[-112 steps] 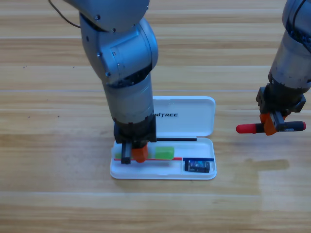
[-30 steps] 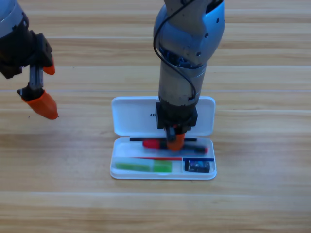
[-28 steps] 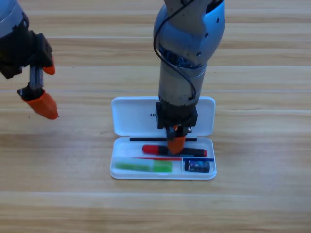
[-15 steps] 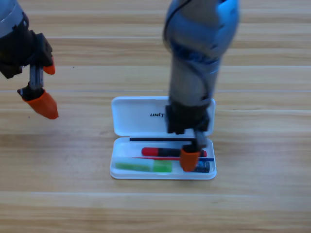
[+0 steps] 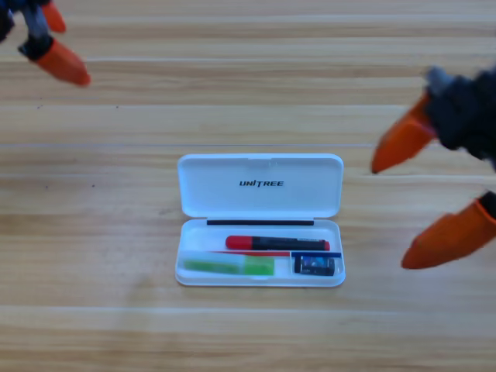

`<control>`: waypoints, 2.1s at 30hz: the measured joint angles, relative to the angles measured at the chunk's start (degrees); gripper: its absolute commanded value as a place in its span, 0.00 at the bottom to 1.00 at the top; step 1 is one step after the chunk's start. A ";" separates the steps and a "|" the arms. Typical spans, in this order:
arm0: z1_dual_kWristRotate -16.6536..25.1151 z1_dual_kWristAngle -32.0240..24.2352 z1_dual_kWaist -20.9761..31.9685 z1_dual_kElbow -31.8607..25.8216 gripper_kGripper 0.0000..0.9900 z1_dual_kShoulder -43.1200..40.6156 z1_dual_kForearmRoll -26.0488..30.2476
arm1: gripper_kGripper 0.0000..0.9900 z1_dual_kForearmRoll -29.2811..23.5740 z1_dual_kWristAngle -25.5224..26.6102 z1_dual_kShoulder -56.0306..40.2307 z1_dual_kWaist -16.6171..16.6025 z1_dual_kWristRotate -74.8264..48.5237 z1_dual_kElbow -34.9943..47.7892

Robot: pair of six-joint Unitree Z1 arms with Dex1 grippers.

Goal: Clean up eraser and pencils

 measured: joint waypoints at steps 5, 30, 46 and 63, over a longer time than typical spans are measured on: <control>0.09 -4.23 3.56 -0.34 0.73 1.82 -4.71 | 0.97 -4.51 2.58 -5.22 -1.02 2.31 4.88; 3.19 -11.26 -2.96 -3.15 0.00 16.88 -13.41 | 0.97 -6.26 6.98 -7.40 -1.14 5.83 7.15; 1.32 -11.56 -9.47 1.37 0.00 22.79 -20.76 | 0.97 -6.29 7.68 -7.39 -1.14 5.95 7.15; 1.32 -14.65 -9.47 6.30 0.00 23.30 -21.76 | 0.97 -6.30 7.92 -7.39 -1.14 5.95 7.15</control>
